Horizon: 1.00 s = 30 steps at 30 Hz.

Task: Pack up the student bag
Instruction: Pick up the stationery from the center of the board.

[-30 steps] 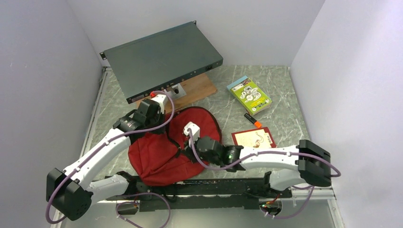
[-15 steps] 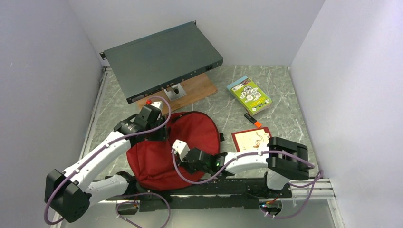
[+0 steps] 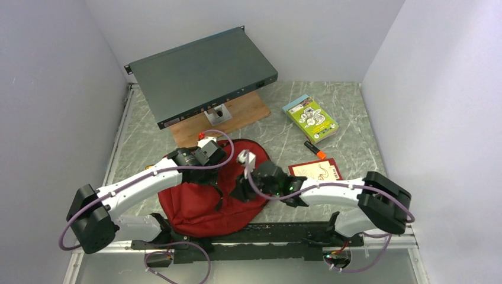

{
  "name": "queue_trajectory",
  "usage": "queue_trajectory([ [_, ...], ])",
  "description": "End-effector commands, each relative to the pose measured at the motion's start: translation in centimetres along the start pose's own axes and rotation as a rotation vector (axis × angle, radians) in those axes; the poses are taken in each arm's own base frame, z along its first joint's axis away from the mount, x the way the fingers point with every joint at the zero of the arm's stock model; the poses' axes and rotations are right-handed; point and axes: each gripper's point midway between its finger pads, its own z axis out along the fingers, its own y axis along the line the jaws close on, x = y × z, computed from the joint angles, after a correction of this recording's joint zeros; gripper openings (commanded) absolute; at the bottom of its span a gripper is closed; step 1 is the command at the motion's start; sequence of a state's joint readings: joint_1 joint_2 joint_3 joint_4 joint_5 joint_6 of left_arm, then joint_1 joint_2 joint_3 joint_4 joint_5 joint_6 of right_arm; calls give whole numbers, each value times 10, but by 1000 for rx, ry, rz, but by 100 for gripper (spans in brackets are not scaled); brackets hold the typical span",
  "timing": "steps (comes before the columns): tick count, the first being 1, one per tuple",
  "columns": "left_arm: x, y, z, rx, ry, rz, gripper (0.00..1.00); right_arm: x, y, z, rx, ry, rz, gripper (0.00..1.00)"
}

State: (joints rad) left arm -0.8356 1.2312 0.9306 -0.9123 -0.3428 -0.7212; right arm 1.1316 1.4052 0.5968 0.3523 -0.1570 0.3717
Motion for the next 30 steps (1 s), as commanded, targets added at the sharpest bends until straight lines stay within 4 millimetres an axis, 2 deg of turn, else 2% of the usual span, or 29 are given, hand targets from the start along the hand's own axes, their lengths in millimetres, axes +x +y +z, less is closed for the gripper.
queue_trajectory([
  [1,-15,8,-5,-46,-72,-40,47,-35,-6,-19,-45,-100,155,40],
  [4,-13,8,-6,-18,-86,-56,31,-48,-19,-27,2,-119,189,40],
  [5,-11,8,-6,-7,-89,-57,21,-52,-22,-31,12,-131,198,40],
  [8,-7,7,-6,18,-92,-52,1,-65,-39,-44,75,-169,219,41],
  [13,-5,-2,-8,82,-84,-4,0,-80,-93,-76,339,-216,253,43],
  [16,-10,-10,-8,120,-99,7,0,-75,-142,-108,607,-218,299,48],
  [18,-13,-15,-7,143,-110,13,0,-68,-177,-135,799,-213,327,56],
  [19,-14,-17,-7,153,-114,14,0,-63,-196,-152,892,-214,352,65],
  [20,-14,-19,-7,159,-117,16,0,-57,-210,-165,939,-209,376,75],
  [22,-15,-22,-6,176,-121,18,0,-49,-231,-186,994,-229,436,84],
  [26,-12,-28,-6,228,-131,30,0,-37,-265,-218,1068,-289,548,91],
  [30,-13,-29,-9,252,-151,35,0,-25,-296,-233,1126,-295,626,93],
])
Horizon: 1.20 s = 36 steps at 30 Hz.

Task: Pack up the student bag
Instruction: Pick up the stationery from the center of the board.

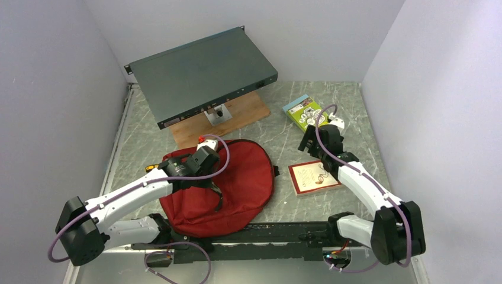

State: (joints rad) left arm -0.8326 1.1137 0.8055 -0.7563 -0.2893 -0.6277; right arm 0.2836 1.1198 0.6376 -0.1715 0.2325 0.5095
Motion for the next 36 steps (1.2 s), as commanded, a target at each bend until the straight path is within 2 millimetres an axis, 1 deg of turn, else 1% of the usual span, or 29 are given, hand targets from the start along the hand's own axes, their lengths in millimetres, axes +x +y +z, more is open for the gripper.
queue_trajectory([
  [1,-18,-23,-10,135,-82,-10,0,-10,-22,19,55,-7,44,93],
  [5,-17,-29,-11,184,-98,-15,0,-24,-39,37,142,-38,-44,93],
  [8,-17,-32,-13,207,-105,-12,0,-25,-46,51,199,-5,-101,93],
  [9,-17,-32,-13,209,-110,-10,0,-23,-47,56,200,6,-114,93],
  [10,-17,-31,-13,206,-114,-10,0,-16,-48,62,203,38,-130,93],
  [13,-18,-28,-16,204,-125,-8,0,-6,-50,73,216,97,-155,92],
  [18,-23,-28,-19,209,-152,-7,0,7,-44,81,188,168,-172,85],
  [22,-27,-31,-19,213,-155,-10,0,26,-35,86,140,269,-180,65],
  [24,-28,-33,-20,218,-153,-13,0,33,-34,86,134,293,-183,55],
  [26,-29,-34,-20,223,-152,-17,0,35,-32,84,126,293,-188,45],
  [29,-27,-35,-20,229,-147,-24,0,37,-27,84,104,298,-192,36],
  [32,-26,-35,-20,225,-142,-27,0,40,-26,88,108,318,-202,25],
  [36,-25,-33,-20,217,-136,-32,0,33,-13,84,89,277,-238,8],
])
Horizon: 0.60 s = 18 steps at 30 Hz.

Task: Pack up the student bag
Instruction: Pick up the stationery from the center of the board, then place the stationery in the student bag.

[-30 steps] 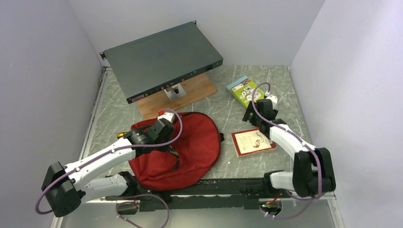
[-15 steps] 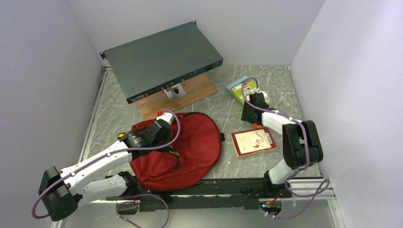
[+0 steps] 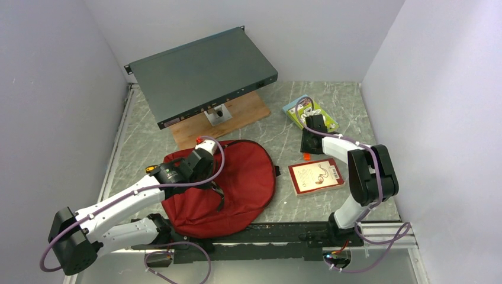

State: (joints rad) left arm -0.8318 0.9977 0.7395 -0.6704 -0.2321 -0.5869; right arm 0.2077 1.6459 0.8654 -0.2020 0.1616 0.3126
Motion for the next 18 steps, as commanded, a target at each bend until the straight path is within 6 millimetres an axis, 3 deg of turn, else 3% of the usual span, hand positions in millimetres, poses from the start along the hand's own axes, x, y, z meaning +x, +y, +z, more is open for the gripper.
queue_trajectory([
  [1,-23,-24,-6,95,-62,-39,0,-17,16,-11,-19,-62,-50,4],
  [4,-22,-23,-6,92,-64,-47,0,-30,27,-28,-34,-131,-85,0],
  [10,-21,-21,-6,84,-67,-58,0,-40,79,-84,-182,-244,-181,0],
  [14,-23,-21,-5,74,-66,-65,0,-12,149,-126,-557,-188,-159,0],
  [18,-22,-18,-5,56,-60,-63,0,36,229,-176,-1010,-21,-122,0],
])
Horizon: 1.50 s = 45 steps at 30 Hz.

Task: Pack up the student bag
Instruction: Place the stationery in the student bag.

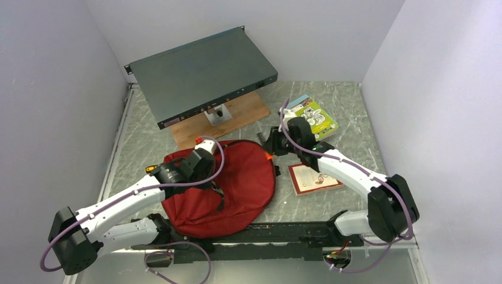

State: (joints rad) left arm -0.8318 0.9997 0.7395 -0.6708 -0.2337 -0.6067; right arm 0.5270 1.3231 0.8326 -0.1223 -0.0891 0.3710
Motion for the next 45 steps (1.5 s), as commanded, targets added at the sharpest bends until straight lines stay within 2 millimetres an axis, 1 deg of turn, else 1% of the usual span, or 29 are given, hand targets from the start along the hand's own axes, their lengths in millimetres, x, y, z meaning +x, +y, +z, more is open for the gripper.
queue_trajectory([
  [1,-23,-18,-6,53,-61,-42,0,35,125,-11,-545,158,132,0],
  [3,-24,-17,-6,50,-64,-39,0,46,164,-17,-690,210,141,0],
  [4,-24,-16,-6,49,-66,-39,0,53,176,-16,-722,236,146,0],
  [8,-27,-17,-9,50,-75,-45,0,77,209,-12,-809,335,169,0],
  [10,-29,-17,-9,52,-84,-49,0,85,220,-8,-836,360,196,0],
  [11,-30,-18,-10,55,-88,-53,0,90,222,-3,-836,381,218,0],
  [12,-31,-18,-11,57,-92,-57,0,91,224,1,-837,386,241,0],
  [14,-32,-21,-11,69,-95,-60,0,88,227,7,-844,370,285,0],
  [20,-30,-25,-10,90,-82,-61,0,68,231,31,-834,249,421,0],
  [21,-30,-24,-11,90,-84,-60,0,63,228,36,-811,215,447,0],
  [24,-30,-23,-14,92,-89,-61,0,46,225,43,-778,120,503,0],
  [25,-30,-23,-14,93,-90,-58,0,42,225,46,-762,98,512,2],
  [27,-29,-22,-14,92,-89,-58,0,41,225,52,-722,74,526,5],
  [30,-25,-15,-14,57,-84,-63,0,47,232,56,-696,63,544,11],
  [32,-23,-10,-14,39,-85,-60,0,56,240,58,-692,84,504,17],
  [36,-21,-3,-15,11,-88,-44,0,72,248,62,-714,141,419,15],
  [38,-20,-2,-14,5,-83,-41,0,81,248,61,-716,154,370,16],
  [40,-21,-2,-13,7,-85,-43,0,94,244,65,-685,185,322,19],
  [44,-27,-2,-18,3,-108,-35,0,120,241,74,-663,278,226,26],
  [45,-28,-1,-19,3,-113,-34,0,123,240,76,-648,292,207,27],
])
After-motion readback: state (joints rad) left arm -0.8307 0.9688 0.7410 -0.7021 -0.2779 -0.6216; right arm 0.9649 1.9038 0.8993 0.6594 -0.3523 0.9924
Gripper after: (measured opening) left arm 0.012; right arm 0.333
